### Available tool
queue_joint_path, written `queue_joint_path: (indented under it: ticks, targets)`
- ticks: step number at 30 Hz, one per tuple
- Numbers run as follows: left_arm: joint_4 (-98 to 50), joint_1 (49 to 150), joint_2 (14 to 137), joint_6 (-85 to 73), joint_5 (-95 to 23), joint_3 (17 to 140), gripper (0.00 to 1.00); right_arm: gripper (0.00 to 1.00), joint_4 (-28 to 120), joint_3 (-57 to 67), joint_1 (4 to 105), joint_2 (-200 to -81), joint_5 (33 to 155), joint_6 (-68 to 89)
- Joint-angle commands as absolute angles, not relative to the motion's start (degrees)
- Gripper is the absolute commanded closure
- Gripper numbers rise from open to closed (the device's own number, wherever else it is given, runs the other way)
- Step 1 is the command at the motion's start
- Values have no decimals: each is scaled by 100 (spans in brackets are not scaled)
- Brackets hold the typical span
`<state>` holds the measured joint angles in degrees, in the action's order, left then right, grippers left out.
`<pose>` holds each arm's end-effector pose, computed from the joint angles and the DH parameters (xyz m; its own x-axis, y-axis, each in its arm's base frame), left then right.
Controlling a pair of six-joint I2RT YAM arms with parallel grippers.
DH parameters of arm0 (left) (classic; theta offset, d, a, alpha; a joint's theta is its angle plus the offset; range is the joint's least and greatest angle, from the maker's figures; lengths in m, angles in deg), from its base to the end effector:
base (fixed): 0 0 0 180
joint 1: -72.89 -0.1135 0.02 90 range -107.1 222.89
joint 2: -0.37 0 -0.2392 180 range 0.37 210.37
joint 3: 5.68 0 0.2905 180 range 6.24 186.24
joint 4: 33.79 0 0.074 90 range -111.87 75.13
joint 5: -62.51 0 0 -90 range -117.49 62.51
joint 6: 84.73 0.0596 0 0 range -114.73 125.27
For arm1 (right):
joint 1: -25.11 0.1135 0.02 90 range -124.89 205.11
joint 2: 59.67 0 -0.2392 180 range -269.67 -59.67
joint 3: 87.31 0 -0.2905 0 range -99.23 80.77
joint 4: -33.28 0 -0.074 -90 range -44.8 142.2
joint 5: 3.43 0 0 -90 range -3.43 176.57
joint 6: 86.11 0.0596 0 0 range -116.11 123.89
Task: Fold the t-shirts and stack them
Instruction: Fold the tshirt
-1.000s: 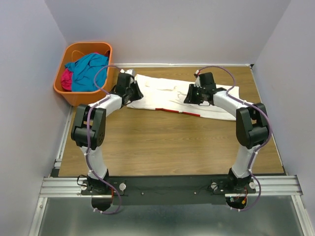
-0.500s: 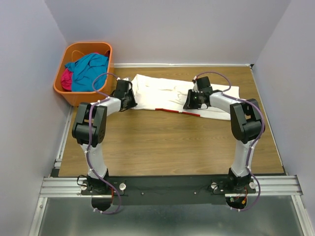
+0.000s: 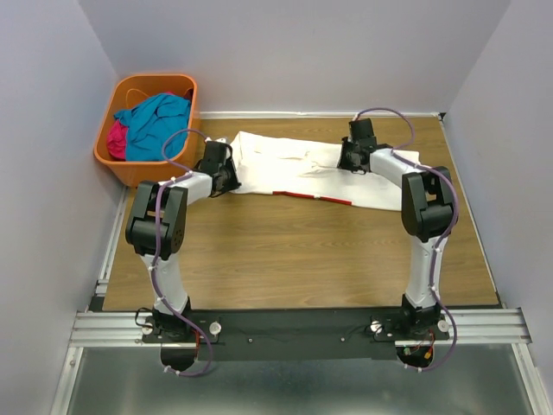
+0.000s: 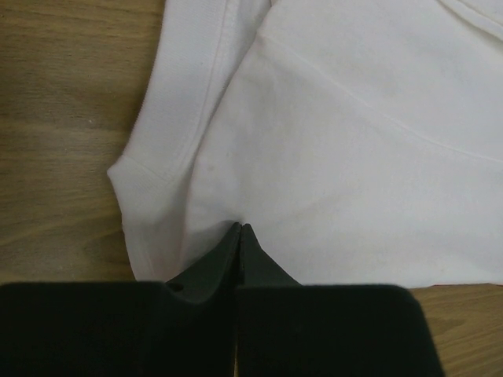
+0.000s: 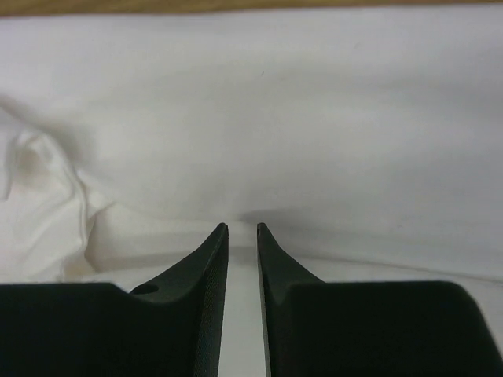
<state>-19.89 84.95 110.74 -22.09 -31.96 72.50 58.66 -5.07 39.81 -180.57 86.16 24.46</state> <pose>0.4309 -0.0968 0.0869 -0.7457 -0.3092 -0.5901 -0.0918 0.9250 -0.3686 0.4823 0.1261 0.1045 -0.7660 0.1623 -0.6220 0.0213 0.9735 0.2277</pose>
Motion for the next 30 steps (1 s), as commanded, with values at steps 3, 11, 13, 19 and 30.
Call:
queue_joint_path:
  ticks: [3, 11, 13, 19, 30]
  targets:
    - [-1616, 8458, 10883, -2084, -3039, 7076, 93, 72, 5847, -1151, 3549, -18237, 7524, 2269]
    - [-1414, 8432, 10444, -1943, -2486, 6953, 91, 68, 5856, 288, 3109, -16946, 7865, 2542]
    - [-1396, 8432, 10321, -1917, -2459, 6935, 89, 60, 5856, 605, 3091, -16674, 7997, 2621]
    - [-1291, 8397, 10417, -1890, -2502, 7075, 88, 55, 5865, 1739, 2635, -16075, 8085, 3060]
    - [-1562, 8423, 10591, -2171, -3074, 7479, 83, 56, 5172, 2890, 1406, -15381, 9007, 3894]
